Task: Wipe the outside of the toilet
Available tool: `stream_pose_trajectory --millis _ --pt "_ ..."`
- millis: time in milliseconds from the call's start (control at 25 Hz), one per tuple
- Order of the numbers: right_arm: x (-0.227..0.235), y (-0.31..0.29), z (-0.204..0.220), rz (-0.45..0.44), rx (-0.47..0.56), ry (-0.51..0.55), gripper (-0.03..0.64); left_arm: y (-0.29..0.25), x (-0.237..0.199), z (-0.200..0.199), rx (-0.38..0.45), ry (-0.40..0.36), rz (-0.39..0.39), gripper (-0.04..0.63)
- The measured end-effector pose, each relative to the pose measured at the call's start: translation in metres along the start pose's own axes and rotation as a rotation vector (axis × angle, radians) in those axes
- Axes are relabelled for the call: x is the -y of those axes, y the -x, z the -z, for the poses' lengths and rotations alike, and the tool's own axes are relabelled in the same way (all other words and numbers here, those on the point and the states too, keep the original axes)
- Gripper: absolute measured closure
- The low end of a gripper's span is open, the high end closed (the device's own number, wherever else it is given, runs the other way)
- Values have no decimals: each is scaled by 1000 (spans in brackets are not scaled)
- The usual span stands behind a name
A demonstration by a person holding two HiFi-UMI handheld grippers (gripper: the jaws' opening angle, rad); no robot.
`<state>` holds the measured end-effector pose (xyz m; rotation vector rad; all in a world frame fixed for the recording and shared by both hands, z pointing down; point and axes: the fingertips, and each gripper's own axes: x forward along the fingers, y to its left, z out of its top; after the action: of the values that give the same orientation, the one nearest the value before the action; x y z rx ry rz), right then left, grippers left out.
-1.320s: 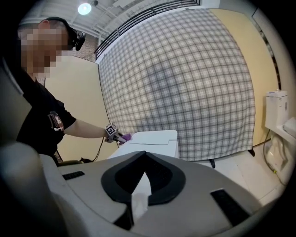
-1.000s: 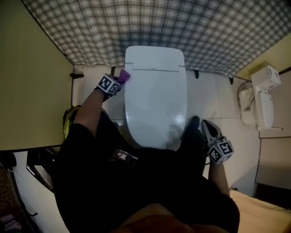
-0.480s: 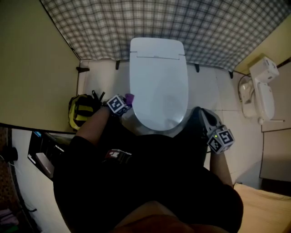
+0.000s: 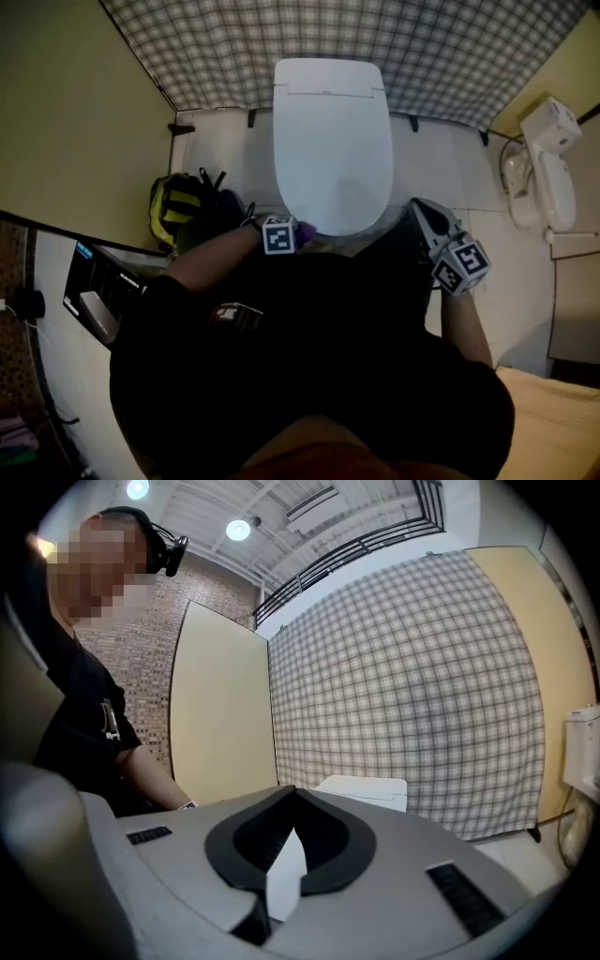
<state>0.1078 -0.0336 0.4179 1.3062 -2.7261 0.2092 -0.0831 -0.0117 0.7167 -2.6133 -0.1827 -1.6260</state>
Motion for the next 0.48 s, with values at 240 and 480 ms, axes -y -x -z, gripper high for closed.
stream_pose_trajectory --millis 240,480 --pt "-4 26 -1 19 37 19 611 -36 36 -55 -8 -38 85 495" --pt "14 65 13 101 47 -28 611 -47 38 -105 63 -21 121 495"
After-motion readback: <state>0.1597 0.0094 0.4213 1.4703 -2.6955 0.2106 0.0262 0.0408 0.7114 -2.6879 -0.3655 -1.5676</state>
